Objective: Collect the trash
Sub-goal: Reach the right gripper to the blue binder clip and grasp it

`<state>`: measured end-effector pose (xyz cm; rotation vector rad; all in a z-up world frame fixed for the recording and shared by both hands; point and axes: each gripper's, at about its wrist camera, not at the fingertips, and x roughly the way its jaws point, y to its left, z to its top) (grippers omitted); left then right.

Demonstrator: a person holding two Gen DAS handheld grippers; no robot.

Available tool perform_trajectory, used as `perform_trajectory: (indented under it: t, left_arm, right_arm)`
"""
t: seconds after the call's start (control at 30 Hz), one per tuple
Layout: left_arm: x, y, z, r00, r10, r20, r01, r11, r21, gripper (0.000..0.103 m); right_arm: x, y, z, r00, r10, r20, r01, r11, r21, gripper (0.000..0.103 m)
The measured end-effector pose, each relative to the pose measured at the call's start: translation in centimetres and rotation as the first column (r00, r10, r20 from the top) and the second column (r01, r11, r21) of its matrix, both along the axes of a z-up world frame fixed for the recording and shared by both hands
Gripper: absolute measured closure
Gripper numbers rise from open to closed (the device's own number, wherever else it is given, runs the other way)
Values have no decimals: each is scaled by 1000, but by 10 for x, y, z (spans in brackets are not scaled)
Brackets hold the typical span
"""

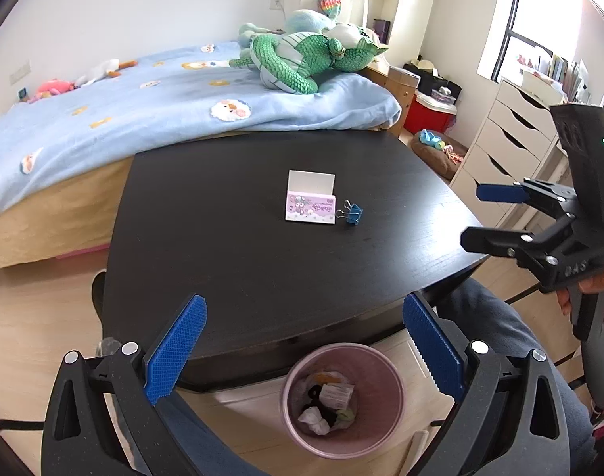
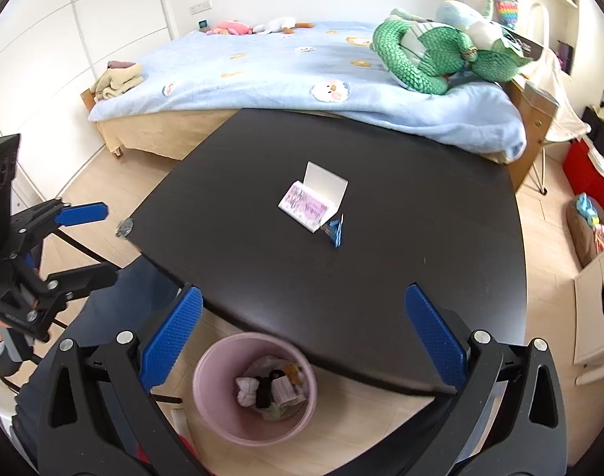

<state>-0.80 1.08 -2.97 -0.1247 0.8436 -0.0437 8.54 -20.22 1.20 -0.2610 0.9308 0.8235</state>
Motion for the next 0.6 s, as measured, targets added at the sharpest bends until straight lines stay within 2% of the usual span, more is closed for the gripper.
perform_trajectory:
  t: [0.27, 0.6]
  left_arm:
    - [13, 8, -5, 1000, 17, -6, -17, 1000, -3, 8]
    - [9, 12, -11, 999, 28, -24, -28, 999, -26, 8]
  right_arm:
    - [41, 40, -26, 991, 116, -60, -121, 987, -103, 3]
    - [81, 69, -66, 982, 151, -110, -170, 967, -188, 3]
